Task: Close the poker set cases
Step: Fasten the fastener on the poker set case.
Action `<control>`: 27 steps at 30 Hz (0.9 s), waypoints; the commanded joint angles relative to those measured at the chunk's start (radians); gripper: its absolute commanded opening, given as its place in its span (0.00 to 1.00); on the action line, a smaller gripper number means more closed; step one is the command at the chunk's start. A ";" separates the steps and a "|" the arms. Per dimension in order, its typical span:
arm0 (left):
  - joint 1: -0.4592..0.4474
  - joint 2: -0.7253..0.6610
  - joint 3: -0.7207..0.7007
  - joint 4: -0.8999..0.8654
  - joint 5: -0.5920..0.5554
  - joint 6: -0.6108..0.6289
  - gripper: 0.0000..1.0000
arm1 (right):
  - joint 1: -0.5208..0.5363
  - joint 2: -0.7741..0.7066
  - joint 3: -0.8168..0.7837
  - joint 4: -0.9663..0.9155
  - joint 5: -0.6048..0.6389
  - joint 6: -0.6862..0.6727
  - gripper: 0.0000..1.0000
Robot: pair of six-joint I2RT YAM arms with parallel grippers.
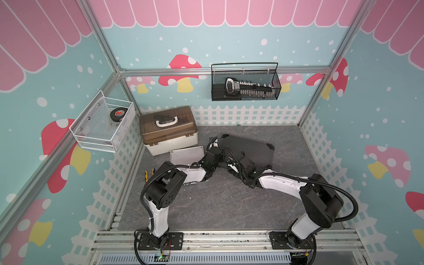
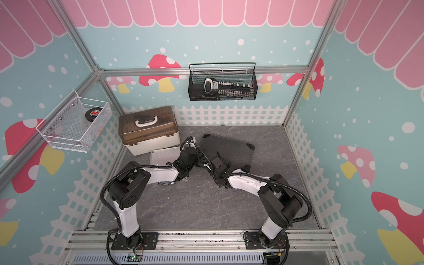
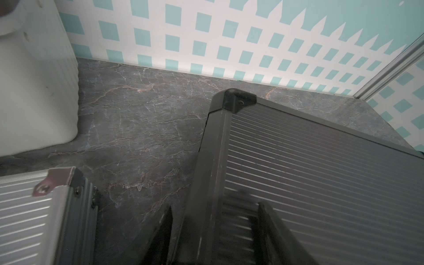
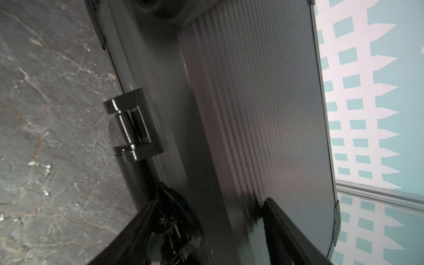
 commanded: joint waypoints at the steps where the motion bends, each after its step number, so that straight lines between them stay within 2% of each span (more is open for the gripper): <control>1: -0.024 0.076 -0.033 -0.153 0.119 -0.013 0.59 | -0.028 0.012 -0.004 -0.106 -0.006 -0.006 0.48; 13: -0.023 0.075 -0.036 -0.153 0.120 -0.013 0.59 | -0.042 0.007 0.014 -0.171 -0.160 0.003 0.36; 27: -0.024 0.070 -0.040 -0.151 0.122 -0.012 0.59 | -0.138 -0.001 0.034 -0.229 -0.376 0.023 0.23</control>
